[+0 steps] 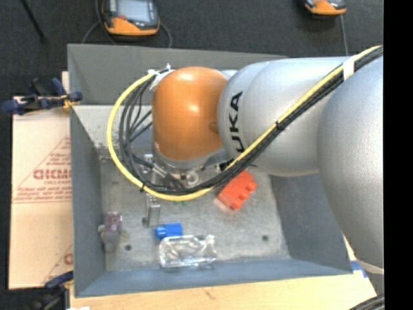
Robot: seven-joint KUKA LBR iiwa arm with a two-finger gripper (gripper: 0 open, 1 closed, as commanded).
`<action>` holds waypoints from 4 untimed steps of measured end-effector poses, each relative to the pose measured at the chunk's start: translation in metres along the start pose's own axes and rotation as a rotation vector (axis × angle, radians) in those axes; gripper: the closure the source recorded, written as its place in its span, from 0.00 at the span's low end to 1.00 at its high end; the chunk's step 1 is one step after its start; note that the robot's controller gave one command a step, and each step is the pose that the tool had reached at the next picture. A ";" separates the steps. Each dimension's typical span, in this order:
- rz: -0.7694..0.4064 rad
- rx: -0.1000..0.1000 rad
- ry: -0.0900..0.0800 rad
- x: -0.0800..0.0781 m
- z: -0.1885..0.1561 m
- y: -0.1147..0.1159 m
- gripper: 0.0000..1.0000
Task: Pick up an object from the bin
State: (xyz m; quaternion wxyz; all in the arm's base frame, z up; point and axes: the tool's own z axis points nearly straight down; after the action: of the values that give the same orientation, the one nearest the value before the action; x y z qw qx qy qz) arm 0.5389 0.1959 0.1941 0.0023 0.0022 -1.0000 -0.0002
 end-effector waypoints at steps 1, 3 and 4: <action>-0.369 0.001 -0.005 0.046 0.112 -0.065 0.00; -0.464 0.002 -0.004 0.018 0.113 -0.081 1.00; -0.531 0.005 -0.014 -0.020 0.122 -0.129 1.00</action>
Offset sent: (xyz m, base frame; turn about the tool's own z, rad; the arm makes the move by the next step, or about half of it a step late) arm -0.0470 -0.0641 -0.1122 -0.3712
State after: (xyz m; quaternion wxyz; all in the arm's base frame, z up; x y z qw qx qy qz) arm 0.5592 0.0673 0.0719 -0.0049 0.2647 -0.9643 0.0019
